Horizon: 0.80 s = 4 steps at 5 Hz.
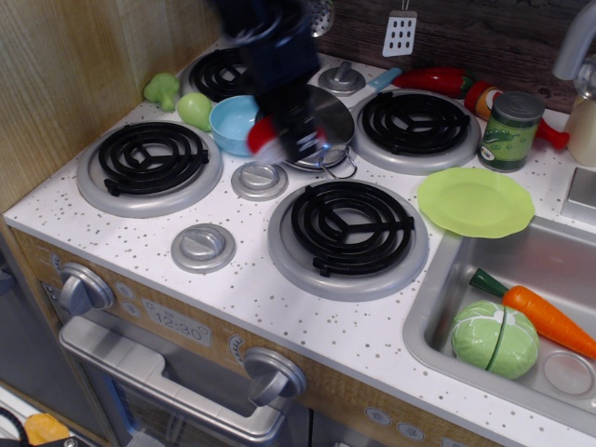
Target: Put sushi on plate
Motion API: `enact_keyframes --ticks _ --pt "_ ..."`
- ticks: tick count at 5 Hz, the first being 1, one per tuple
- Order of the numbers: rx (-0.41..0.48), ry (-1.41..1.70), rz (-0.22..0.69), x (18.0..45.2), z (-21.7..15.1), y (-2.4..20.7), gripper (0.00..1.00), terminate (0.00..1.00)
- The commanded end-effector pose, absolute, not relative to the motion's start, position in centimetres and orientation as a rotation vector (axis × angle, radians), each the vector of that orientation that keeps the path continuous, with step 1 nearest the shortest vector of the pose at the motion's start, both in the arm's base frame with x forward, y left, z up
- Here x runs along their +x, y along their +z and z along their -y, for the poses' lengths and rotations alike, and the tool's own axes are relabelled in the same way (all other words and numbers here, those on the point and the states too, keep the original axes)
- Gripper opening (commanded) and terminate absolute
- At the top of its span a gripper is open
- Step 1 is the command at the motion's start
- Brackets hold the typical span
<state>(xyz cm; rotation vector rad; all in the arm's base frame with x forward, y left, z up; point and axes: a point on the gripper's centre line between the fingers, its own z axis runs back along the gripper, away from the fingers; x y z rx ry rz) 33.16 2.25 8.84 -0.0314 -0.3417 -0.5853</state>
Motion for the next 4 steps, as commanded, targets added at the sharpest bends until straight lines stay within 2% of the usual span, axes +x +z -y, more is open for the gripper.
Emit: enact_keyframes --ticks 1,2,3,4 --pt "0.019 -0.475 0.498 37.4 2.2 11.6 0.0 0.0" --pt "0.012 -0.445 0.535 39.3 4.0 11.1 0.0 0.0" --pt "-0.057 -0.408 0.594 40.8 5.8 9.7 0.0 0.0" --pt "-0.1 -0.388 0.655 41.3 6.1 8.1 0.0 0.0"
